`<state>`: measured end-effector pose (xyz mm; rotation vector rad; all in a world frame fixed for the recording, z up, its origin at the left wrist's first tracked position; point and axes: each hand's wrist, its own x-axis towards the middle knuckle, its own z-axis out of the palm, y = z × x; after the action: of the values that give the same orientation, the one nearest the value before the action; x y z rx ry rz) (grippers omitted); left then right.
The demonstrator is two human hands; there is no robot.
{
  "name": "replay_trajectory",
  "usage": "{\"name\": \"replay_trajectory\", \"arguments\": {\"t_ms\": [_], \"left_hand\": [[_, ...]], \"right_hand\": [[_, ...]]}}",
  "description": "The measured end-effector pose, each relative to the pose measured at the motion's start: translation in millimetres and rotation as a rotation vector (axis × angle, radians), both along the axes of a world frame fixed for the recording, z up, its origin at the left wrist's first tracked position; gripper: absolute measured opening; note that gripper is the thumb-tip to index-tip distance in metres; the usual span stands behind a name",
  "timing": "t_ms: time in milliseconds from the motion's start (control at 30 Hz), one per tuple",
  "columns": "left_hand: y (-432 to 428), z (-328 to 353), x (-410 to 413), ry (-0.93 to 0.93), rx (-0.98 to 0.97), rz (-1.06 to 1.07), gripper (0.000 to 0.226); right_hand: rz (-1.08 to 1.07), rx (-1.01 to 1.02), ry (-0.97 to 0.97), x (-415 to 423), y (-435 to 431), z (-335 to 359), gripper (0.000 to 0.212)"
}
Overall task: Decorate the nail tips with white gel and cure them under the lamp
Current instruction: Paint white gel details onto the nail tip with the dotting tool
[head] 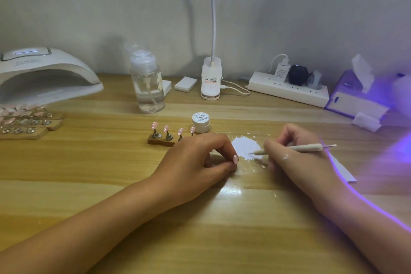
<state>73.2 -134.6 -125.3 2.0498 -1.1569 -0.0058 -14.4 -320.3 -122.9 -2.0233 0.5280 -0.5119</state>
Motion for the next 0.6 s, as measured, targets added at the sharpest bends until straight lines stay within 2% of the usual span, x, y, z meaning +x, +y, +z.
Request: {"name": "replay_trajectory", "arguments": {"t_ms": [133,267,333,433,600], "left_hand": [[-0.2,1.4,-0.4,-0.008,0.006,0.000,0.014],[0.5,2.3,-1.2,-0.024,-0.001,-0.006,0.014],[0.4,2.3,-1.4,-0.031,-0.012,-0.014,0.014],[0.3,2.7,-2.2,-0.034,-0.017,-0.018,0.013],[0.7,2.2,-1.0,-0.036,-0.022,-0.027,0.013]], "right_hand": [[0.040,-0.028,0.014,-0.6,1.8,0.8,0.029],[-0.003,-0.040,-0.018,0.1,0.0,0.4,0.026],[0.049,-0.048,0.016,0.5,0.4,0.1,0.027],[0.027,-0.024,-0.004,0.1,-2.0,-0.7,0.019],[0.052,-0.022,0.005,0.8,-2.0,-0.1,0.021]]}}
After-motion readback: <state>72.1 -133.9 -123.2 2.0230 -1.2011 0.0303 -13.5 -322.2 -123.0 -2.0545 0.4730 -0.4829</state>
